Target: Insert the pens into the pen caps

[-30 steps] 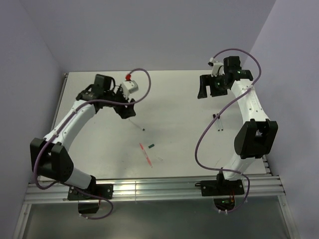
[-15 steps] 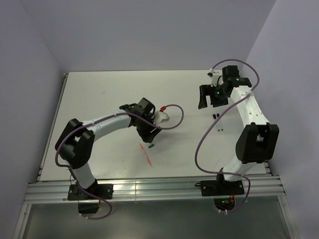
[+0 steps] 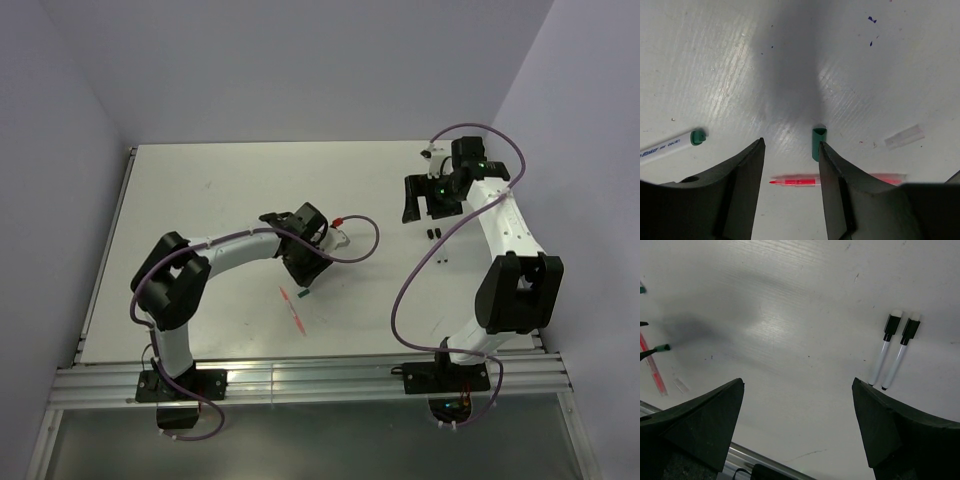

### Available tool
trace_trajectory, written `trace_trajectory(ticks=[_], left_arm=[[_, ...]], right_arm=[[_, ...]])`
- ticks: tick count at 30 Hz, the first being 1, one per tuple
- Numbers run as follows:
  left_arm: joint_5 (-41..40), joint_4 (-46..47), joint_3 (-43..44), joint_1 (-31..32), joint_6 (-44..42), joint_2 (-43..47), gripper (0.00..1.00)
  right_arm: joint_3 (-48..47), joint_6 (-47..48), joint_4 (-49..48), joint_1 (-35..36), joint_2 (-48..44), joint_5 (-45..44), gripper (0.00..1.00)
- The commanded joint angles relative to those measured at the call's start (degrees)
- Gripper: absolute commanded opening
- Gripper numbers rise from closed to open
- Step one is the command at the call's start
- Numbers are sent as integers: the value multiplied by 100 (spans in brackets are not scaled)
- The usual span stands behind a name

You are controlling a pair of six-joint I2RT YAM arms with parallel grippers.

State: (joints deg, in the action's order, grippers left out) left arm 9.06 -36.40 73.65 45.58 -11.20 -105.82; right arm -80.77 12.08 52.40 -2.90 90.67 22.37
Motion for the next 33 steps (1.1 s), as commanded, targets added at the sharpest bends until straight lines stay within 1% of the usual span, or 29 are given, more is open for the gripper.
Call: trace_trajectory(ticks=[1, 3, 6, 7, 8, 9, 10, 12, 13, 15, 16, 18, 19, 22, 25, 28, 33], left_arm=[[-115, -43, 133, 12, 65, -35, 51], [-194, 133, 71, -23, 92, 149, 49], [-18, 46, 246, -409, 5, 316, 49], [-18, -50, 482, -645, -475, 325, 53], [-1, -303, 623, -752, -862, 343, 54], [191, -480, 764, -840, -1310, 351, 57], [323, -960, 1070, -1023, -2385, 325, 58], [630, -1062, 1213, -1244, -3244, 351, 60], [745, -1184, 1300, -1506, -4135, 360, 61], [694, -1316, 1371, -1710, -4809, 256, 61], [755, -1691, 1520, -1780, -5465, 177, 61], [816, -2062, 1652, -1825, -5961, -78, 62], [947, -2273, 1705, -1834, -6381, -149, 62], [1158, -2380, 1732, -1869, -6964, -403, 62], [1387, -2555, 1985, -1851, -7228, -632, 60], [1546, -2609, 2180, -1816, -7238, -966, 58], [1266, -2407, 1987, -1685, -7282, -1098, 56]], right_arm=[[-132, 128, -90, -27, -85, 127, 96], [-140, 190, -90, -27, -76, 224, 96], [-149, 199, -81, 17, 29, 189, 94], [-149, 199, -81, 52, 47, 180, 94], [-149, 199, -81, 61, 90, 223, 94], [-158, 181, -72, 61, 117, 250, 94], [-184, 164, -72, 70, 161, 285, 94], [-246, 137, -55, 70, 222, 329, 94], [-281, 137, -46, 79, 249, 338, 94], [-307, 128, -37, 87, 258, 321, 94], [-299, 137, -28, 87, 240, 303, 94], [-255, 163, -11, 87, 223, 233, 94], [-229, 163, -19, 79, 214, 198, 94], [-167, 190, -28, 87, 231, 136, 94], [-123, 199, -19, 87, 240, 127, 94], [-70, 234, -19, 79, 188, 75, 94], [-17, 269, -11, 87, 187, 74, 94]])
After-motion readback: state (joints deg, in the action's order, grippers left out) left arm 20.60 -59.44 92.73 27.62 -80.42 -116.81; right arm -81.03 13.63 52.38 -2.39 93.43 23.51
